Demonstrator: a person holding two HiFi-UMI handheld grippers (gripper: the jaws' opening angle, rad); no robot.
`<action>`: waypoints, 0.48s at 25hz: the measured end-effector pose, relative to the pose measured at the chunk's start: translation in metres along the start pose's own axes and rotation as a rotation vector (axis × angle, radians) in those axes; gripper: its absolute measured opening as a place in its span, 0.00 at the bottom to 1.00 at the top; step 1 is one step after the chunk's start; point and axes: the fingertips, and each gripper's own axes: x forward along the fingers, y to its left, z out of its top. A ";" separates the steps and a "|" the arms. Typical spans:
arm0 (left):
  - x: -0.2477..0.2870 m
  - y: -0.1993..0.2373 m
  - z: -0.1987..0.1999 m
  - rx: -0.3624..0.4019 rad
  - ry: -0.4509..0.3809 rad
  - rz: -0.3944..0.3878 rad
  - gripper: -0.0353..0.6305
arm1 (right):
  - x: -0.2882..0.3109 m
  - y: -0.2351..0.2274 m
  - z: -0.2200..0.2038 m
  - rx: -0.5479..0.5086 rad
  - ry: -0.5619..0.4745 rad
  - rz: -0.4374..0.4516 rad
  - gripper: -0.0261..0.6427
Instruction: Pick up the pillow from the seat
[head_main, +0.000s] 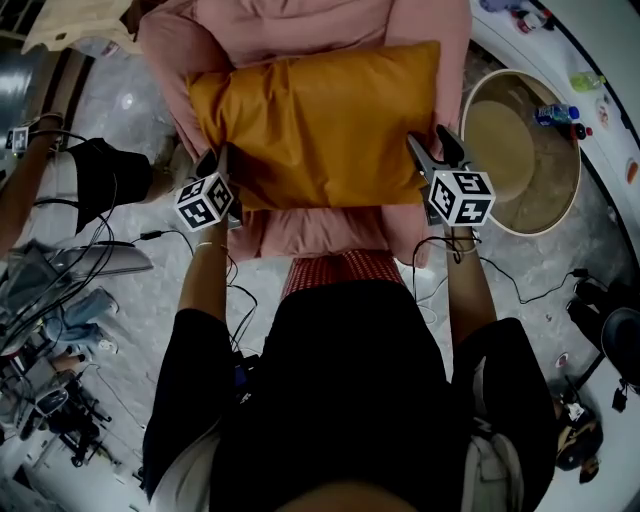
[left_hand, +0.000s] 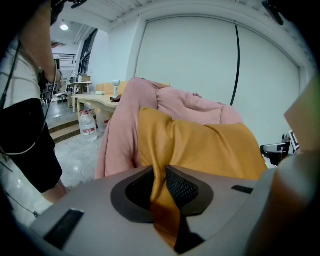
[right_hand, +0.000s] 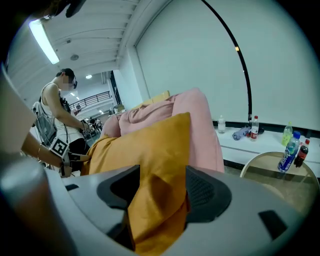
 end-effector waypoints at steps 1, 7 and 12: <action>0.000 0.000 0.000 -0.001 0.001 0.002 0.17 | 0.003 -0.001 -0.002 0.002 0.009 0.004 0.45; 0.001 0.001 0.000 0.009 0.013 0.007 0.17 | 0.013 -0.006 -0.005 0.014 0.027 0.025 0.45; 0.000 0.000 -0.001 0.001 0.009 0.016 0.17 | 0.024 -0.008 -0.010 0.032 0.051 0.033 0.45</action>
